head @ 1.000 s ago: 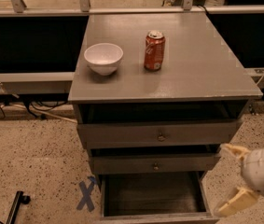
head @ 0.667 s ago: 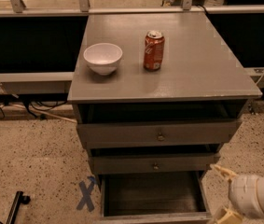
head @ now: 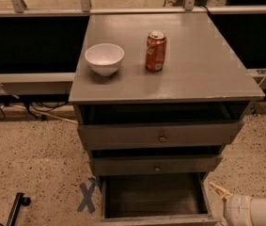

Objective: Close bottom drawer

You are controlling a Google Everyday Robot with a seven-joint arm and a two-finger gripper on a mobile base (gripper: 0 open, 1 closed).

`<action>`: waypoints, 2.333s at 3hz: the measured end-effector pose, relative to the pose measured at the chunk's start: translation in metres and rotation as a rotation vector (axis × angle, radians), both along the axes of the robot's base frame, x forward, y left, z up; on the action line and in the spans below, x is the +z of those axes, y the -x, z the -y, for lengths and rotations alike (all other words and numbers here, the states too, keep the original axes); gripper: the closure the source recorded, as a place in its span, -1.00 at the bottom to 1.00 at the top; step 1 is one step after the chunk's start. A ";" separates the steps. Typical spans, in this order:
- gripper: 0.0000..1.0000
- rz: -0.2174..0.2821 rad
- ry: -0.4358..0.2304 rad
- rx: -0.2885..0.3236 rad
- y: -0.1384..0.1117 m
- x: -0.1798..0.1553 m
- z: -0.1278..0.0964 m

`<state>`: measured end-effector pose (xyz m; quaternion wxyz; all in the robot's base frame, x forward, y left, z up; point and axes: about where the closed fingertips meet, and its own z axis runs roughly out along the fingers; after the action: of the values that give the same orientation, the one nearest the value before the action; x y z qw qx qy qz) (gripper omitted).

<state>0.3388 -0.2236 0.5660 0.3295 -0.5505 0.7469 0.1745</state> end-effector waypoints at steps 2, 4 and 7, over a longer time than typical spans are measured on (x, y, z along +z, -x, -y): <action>-1.00 0.011 0.022 0.012 -0.015 -0.074 0.010; -1.00 0.035 -0.051 0.041 -0.003 -0.173 0.006; -0.68 -0.034 -0.122 0.046 -0.002 -0.250 0.015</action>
Offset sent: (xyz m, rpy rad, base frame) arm 0.0082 -0.0073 -0.1942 0.0926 0.0081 0.0660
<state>0.3407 -0.2384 0.3162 0.3457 -0.5435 0.7275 0.2363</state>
